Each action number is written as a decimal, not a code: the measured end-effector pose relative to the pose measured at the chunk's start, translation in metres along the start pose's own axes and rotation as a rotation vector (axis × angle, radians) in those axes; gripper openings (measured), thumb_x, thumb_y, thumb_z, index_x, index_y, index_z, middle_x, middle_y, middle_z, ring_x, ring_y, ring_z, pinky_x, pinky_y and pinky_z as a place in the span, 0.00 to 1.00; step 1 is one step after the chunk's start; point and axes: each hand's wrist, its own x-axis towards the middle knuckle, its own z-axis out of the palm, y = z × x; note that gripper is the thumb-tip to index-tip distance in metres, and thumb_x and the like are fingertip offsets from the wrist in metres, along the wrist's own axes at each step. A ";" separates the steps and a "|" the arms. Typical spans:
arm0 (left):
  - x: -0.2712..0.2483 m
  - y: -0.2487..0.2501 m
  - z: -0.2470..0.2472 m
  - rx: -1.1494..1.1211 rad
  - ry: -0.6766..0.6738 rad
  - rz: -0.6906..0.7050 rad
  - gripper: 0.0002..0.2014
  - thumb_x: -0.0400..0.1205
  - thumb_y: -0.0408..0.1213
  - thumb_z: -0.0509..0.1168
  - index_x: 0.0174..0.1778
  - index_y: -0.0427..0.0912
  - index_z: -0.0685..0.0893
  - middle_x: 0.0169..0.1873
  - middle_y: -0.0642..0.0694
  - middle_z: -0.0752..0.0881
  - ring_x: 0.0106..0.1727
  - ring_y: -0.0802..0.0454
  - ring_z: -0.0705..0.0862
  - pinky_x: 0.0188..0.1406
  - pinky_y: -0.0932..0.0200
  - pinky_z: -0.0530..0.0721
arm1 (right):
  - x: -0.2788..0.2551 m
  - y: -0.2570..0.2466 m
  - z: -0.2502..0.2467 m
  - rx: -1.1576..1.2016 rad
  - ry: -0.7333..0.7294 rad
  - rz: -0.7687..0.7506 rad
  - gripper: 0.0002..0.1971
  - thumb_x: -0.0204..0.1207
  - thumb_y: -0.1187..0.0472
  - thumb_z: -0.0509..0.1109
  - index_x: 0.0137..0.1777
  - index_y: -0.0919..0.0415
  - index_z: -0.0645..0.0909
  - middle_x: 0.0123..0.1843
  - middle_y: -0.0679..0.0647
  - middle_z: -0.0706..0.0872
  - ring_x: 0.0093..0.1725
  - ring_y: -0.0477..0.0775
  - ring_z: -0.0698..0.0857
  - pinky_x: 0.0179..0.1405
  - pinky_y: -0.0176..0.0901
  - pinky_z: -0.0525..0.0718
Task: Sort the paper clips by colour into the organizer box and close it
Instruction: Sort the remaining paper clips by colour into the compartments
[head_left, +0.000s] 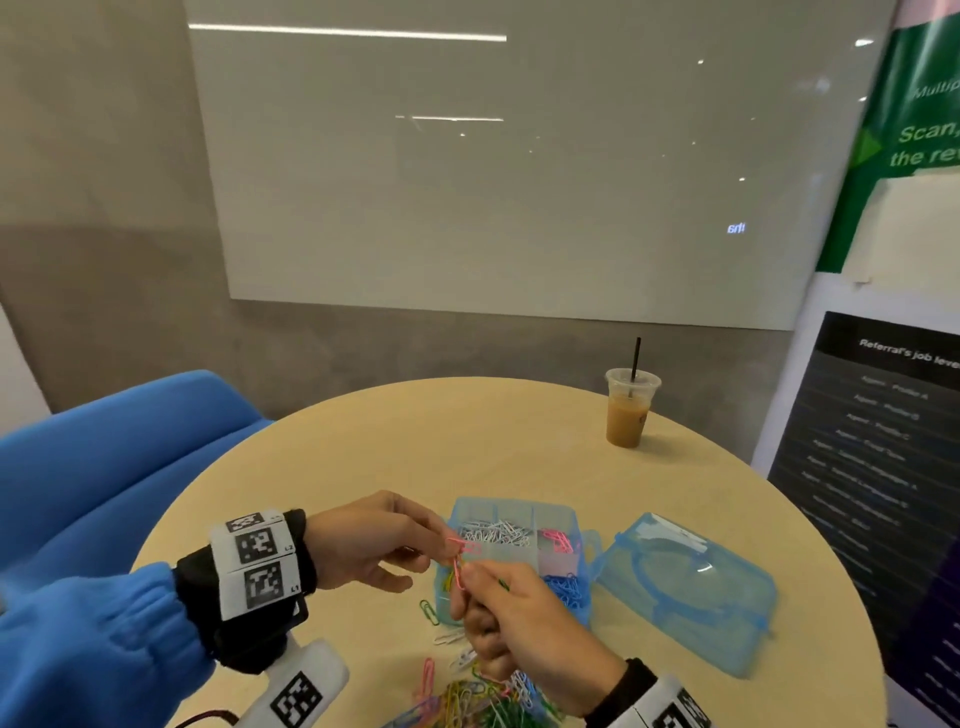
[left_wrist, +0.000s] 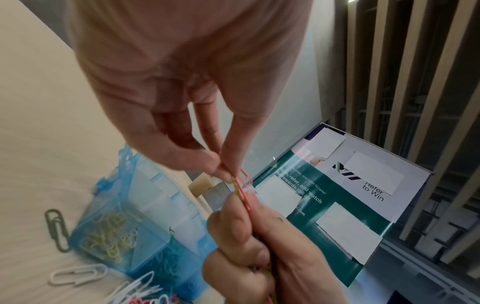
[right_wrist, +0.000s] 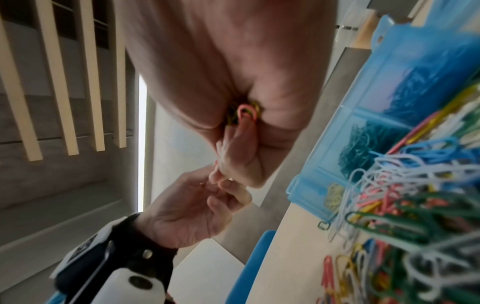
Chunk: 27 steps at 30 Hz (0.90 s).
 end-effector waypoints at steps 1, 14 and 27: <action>0.000 -0.002 0.001 -0.004 0.011 0.010 0.03 0.76 0.35 0.75 0.44 0.43 0.92 0.39 0.47 0.85 0.33 0.57 0.75 0.30 0.65 0.80 | 0.000 0.000 -0.001 0.003 -0.007 -0.001 0.20 0.89 0.53 0.53 0.38 0.59 0.73 0.25 0.46 0.61 0.23 0.44 0.56 0.19 0.32 0.56; 0.016 -0.019 0.001 -0.194 0.085 -0.011 0.10 0.79 0.36 0.74 0.54 0.39 0.90 0.42 0.49 0.90 0.33 0.58 0.84 0.35 0.60 0.86 | 0.014 0.004 -0.007 -0.211 0.064 0.026 0.17 0.89 0.57 0.51 0.41 0.60 0.75 0.25 0.45 0.65 0.20 0.43 0.60 0.17 0.33 0.60; 0.064 0.010 0.014 0.070 0.244 0.164 0.08 0.82 0.37 0.71 0.46 0.36 0.91 0.39 0.47 0.92 0.31 0.58 0.84 0.31 0.61 0.87 | -0.003 0.000 -0.059 -0.151 0.269 0.039 0.16 0.89 0.60 0.52 0.42 0.64 0.75 0.24 0.46 0.64 0.22 0.45 0.56 0.19 0.35 0.55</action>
